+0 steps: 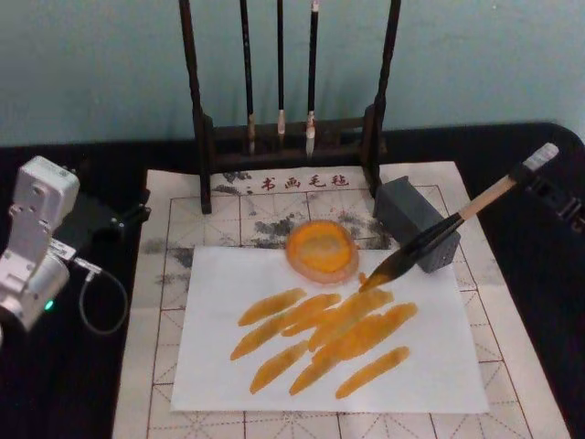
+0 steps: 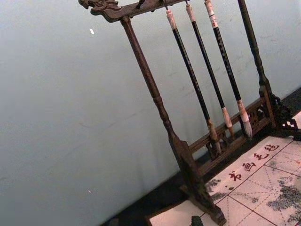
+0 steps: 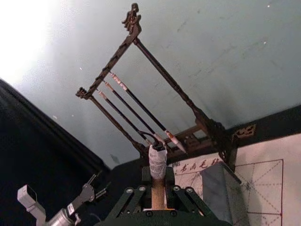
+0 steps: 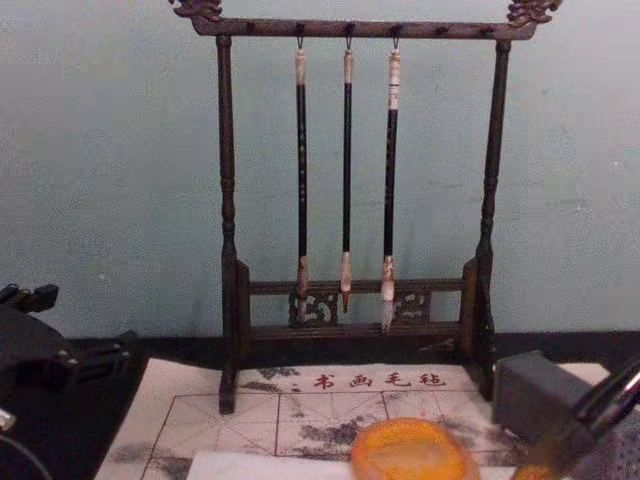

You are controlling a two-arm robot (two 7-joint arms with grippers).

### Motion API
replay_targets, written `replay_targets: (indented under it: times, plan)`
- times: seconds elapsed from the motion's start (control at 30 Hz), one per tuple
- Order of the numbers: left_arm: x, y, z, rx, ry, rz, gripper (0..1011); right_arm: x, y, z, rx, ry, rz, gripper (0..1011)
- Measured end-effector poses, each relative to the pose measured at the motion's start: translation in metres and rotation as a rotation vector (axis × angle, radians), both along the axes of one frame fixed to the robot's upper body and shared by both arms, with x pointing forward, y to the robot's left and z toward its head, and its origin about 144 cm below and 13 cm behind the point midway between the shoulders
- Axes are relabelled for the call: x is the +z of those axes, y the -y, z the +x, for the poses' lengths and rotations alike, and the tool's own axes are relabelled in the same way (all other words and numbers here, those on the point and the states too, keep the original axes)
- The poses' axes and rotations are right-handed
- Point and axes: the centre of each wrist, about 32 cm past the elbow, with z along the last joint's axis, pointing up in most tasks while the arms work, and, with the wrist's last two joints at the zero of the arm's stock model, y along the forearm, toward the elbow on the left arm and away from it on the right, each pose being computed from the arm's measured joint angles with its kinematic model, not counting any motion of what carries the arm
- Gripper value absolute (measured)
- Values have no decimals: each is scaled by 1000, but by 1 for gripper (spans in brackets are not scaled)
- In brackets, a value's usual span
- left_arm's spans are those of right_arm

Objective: Pick up the brush from the inkstone, write on the paper, then place the brush back to its original position.

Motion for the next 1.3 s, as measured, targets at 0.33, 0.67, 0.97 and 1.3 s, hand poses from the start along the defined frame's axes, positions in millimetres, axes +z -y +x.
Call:
replay_targets:
  times: [0.33,0.67,0.97,1.3]
  plan:
    - [0,0,0,0,0,0,1001,-1,5,-3,30,-25,-12,181]
    - [0,0,0,0,0,0,1001,-5,1,0,29,-27,15,181]
    - [0,0,0,0,0,0,1001,-12,-7,7,29,-35,58,181]
    - [0,0,0,0,0,0,1001,-17,-18,18,59,-43,92,181]
